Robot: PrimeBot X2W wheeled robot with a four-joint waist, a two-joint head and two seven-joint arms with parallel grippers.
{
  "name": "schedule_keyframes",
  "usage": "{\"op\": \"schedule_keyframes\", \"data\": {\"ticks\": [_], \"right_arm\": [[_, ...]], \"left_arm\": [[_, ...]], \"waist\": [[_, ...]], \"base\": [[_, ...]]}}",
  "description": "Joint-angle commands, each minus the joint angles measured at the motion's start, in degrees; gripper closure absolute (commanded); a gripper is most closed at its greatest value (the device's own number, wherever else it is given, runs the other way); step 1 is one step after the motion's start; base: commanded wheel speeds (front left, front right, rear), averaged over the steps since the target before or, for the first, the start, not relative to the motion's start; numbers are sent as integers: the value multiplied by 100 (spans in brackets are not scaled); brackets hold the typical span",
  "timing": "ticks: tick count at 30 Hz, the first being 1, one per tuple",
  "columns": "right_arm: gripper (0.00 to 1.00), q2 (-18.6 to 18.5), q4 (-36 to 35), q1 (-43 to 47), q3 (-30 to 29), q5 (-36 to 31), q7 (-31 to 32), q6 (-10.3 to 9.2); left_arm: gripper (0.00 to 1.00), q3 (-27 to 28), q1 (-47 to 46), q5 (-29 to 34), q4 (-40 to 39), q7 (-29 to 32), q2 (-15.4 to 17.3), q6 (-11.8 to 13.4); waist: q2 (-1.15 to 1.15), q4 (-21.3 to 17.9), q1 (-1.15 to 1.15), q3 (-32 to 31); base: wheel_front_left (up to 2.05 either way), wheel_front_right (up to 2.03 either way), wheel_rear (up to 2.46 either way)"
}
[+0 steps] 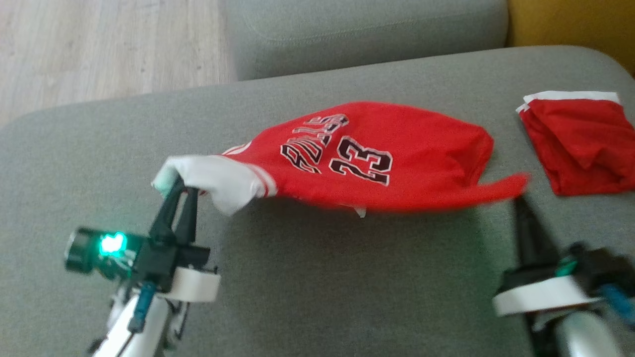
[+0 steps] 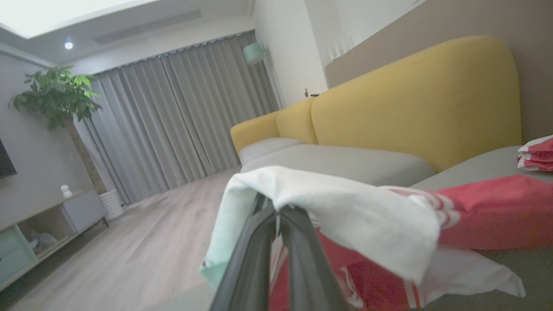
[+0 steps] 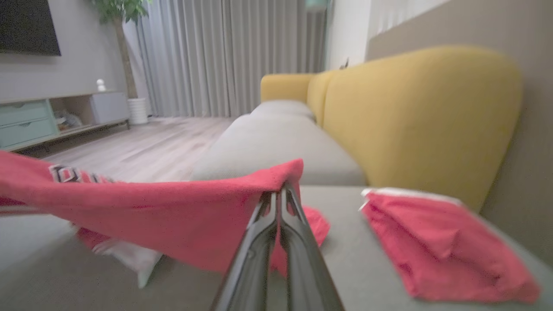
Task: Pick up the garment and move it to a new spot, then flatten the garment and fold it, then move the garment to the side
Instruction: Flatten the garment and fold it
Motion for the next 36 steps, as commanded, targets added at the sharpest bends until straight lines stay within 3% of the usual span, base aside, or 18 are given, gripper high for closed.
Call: {"op": "schedule_keyframes", "data": {"ticks": [1,5,8,12,15,21,27,32,36], "right_arm": [[100,-29,-665,-188,-187,-171,-37,-4],[100,-195,-1396,-600,-693,-443,-37,-4],[100,-449,-1553,-1207,-865,-540,-21,-4],[100,-870,-1148,-2229,-819,-376,327,-4],[100,-1126,-528,-3025,-658,-136,565,-4],[100,-1414,681,-4294,-319,57,640,-4],[100,-1527,1833,-5667,-33,65,202,-4],[100,-1592,2113,-6298,-125,-160,-22,-4],[100,-1620,1928,-5985,-87,-276,-34,-4]], "left_arm": [[100,195,-575,97,-433,-47,289,-96],[100,180,-1367,294,-1027,271,641,-417],[100,107,-2154,353,-1280,683,840,-828],[100,11,-3219,28,-1138,1151,774,-1419],[100,-61,-3933,-329,-647,1472,684,-1657],[100,-355,-5057,-433,347,1588,753,-1785],[100,-613,-6315,-179,1380,1001,806,-1798],[100,-672,-6982,71,1861,407,720,-1663],[100,-691,-6693,7,1881,294,744,-1591]], "waist": [[0,-12,0,-93],[0,-1,0,-159],[0,1,0,-160],[0,29,0,-8],[0,49,0,236],[0,77,0,795],[0,50,0,1365],[0,89,0,1533],[0,162,0,1544]], "base": [[0,0,0],[0,0,0],[0,0,0],[0,0,0],[0,0,0],[0,0,0],[0,0,0],[0,0,0],[0,0,0]]}}
